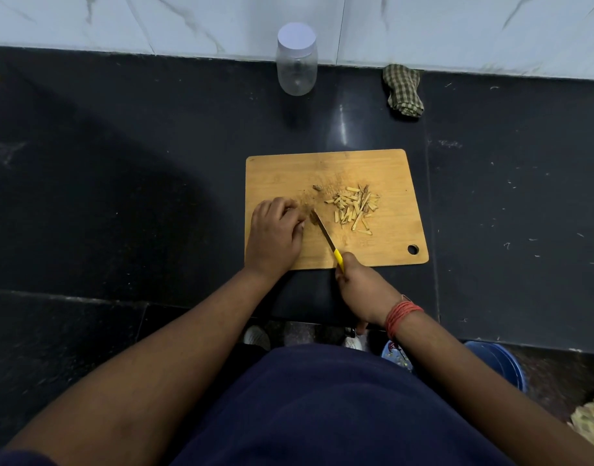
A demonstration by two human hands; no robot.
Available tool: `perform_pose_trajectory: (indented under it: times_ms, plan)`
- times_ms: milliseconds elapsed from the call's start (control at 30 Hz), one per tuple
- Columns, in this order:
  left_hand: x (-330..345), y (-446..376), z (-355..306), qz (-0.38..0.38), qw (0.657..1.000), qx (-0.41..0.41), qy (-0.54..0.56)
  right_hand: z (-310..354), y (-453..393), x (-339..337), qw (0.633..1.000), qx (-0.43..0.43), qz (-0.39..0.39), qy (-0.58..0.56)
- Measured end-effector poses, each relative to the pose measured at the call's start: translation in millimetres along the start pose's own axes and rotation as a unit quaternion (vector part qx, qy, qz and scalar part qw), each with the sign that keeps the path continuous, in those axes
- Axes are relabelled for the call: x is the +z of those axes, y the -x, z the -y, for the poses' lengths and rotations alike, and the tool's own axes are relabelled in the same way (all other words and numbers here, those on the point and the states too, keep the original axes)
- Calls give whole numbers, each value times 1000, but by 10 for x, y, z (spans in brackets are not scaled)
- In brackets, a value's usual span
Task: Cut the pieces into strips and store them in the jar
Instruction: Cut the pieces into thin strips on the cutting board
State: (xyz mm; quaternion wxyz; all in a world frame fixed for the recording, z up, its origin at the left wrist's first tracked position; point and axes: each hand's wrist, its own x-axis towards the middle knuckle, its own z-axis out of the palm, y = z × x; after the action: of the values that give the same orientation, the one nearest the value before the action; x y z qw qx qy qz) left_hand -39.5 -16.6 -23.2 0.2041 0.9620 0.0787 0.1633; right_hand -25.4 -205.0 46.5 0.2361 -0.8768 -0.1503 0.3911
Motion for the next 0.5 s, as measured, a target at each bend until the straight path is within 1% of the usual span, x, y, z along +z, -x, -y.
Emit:
perform_pose_trajectory:
  times_ms: [67,167,267,367,500]
  plan:
    - [-22,6,31,9,1000,16,-17,10,-1,6,1000,8,2,-6]
    - [-19,14,41,45,996,65,-44,-16,11,-22,1000,26,-4,-13]
    - [11,24,14,71,991,91,-71,-57,22,-56,999,41,-7,-21]
    - [29,33,12,76,990,93,-78,-53,19,-64,999,28,-24,-12]
    - [32,26,10,76,990,90,-75,-36,12,-38,1000,9,-22,3]
